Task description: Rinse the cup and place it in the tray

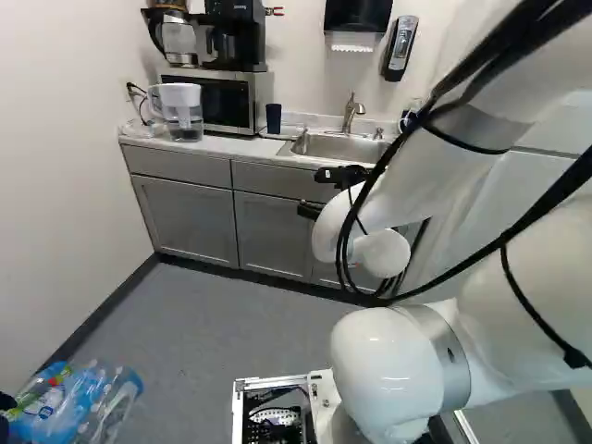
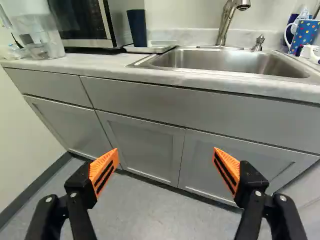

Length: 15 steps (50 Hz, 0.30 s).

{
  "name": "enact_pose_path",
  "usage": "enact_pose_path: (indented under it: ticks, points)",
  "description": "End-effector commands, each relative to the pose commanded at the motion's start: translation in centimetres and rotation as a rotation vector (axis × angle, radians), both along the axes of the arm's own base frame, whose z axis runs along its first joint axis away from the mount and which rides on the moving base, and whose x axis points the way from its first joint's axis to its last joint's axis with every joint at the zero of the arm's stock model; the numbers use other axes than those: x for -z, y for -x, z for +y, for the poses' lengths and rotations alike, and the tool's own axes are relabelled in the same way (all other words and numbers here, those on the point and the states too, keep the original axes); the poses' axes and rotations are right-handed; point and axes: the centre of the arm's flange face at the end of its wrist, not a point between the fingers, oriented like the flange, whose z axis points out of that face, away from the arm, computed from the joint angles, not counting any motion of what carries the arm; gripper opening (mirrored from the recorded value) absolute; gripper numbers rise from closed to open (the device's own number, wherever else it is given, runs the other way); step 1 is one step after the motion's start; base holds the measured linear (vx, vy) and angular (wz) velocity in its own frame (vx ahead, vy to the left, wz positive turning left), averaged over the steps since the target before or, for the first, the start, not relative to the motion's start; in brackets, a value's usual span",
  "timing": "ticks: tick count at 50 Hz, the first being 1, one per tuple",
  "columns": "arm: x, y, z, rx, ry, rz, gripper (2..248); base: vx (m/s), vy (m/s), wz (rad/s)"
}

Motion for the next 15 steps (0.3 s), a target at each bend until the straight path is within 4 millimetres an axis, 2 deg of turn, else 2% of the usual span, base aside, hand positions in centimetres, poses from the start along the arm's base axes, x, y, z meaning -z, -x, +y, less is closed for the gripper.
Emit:
enact_pose_path:
  ticks: [15]
  points:
    - [0.00,0.00,0.00,0.000,0.000,0.000,247,0.000,0.000,0.000]
